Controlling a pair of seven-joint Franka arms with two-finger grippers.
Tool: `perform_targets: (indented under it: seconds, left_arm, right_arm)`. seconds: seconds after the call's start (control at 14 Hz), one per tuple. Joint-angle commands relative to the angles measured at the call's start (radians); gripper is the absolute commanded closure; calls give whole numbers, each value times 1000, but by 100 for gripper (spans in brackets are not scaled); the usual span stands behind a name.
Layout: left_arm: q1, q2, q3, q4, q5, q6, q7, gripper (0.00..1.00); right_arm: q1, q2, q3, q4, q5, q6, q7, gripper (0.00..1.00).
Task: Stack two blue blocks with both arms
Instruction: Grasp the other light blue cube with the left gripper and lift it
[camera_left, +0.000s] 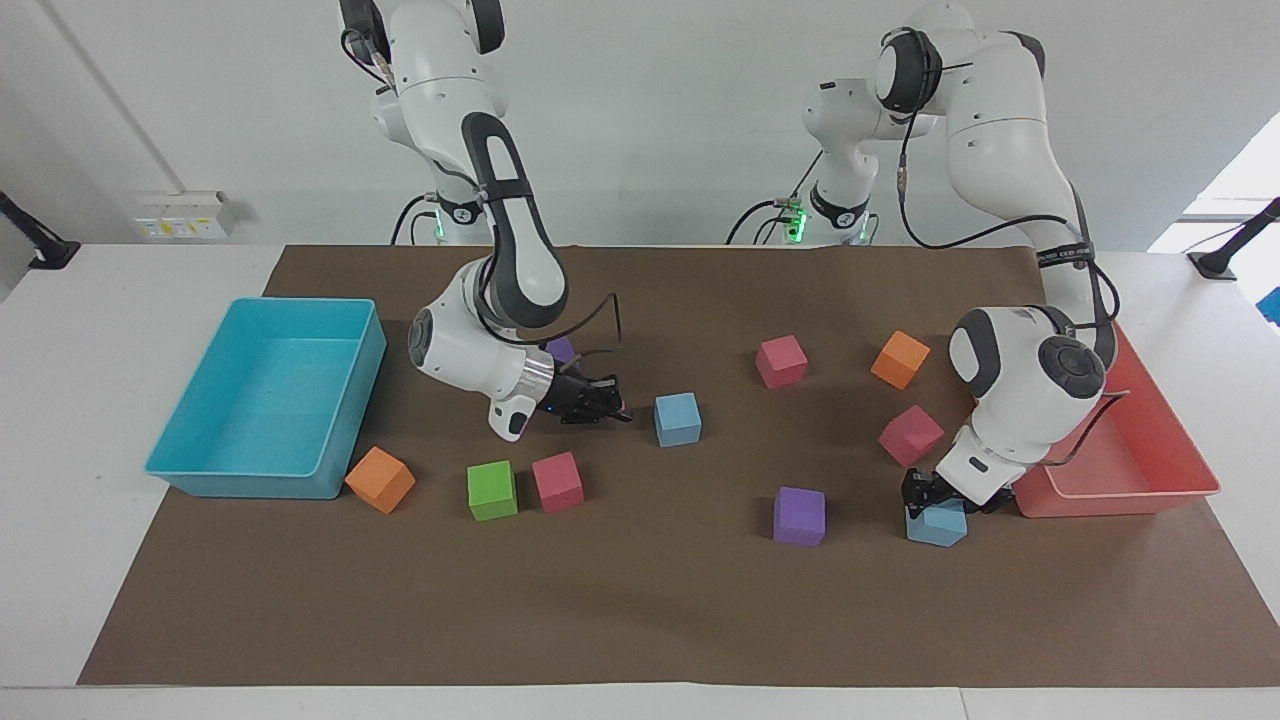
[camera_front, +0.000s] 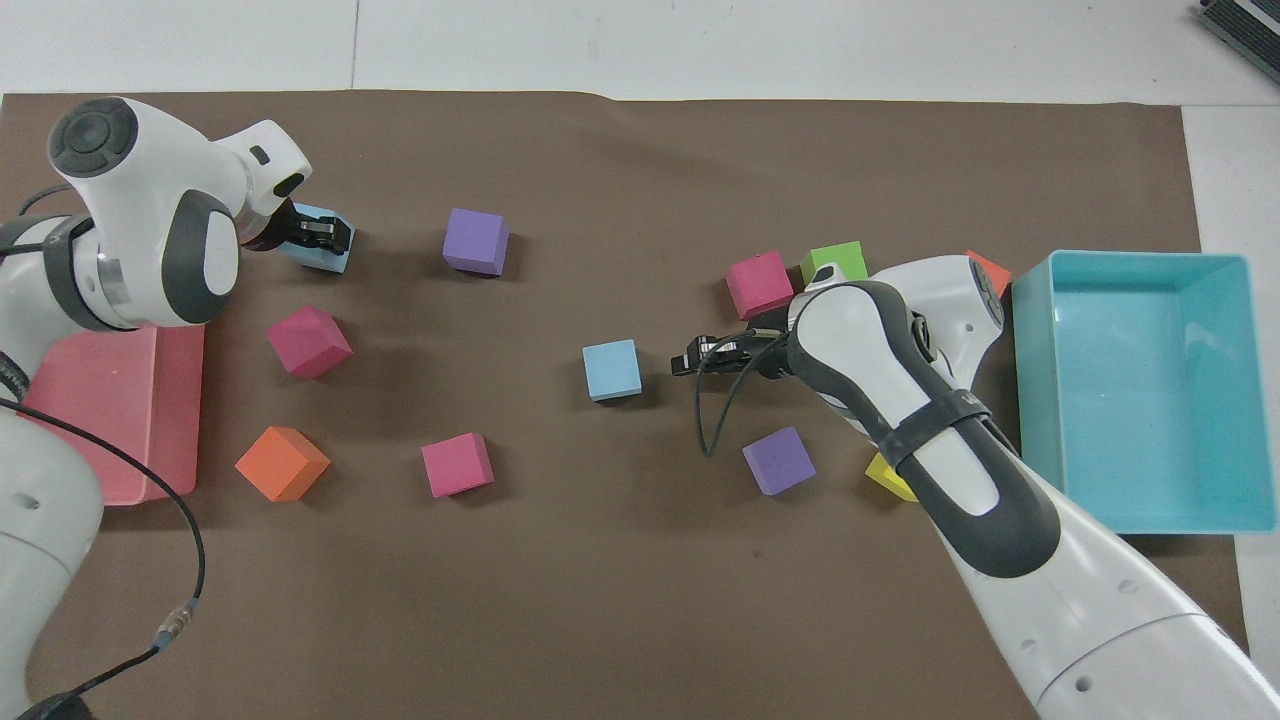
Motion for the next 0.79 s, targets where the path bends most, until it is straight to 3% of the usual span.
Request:
perform_targets:
  seconds: [0.0,0.36,0.71]
  left_arm:
    - [-24,-85,12,-40,-18,-2,8,89]
    - [-100,-175,14,-35,-17,-102,-129,88]
    - [-247,-195,14,-26,-8,-137,-425,87]
  right_arm:
    - [-13,-28,12,-44,38,-19,-36,100]
    - [-14,-30,12,-48,38,-23,-36,100]
    - [-14,-32,12,-50,38,-35,-35,100]
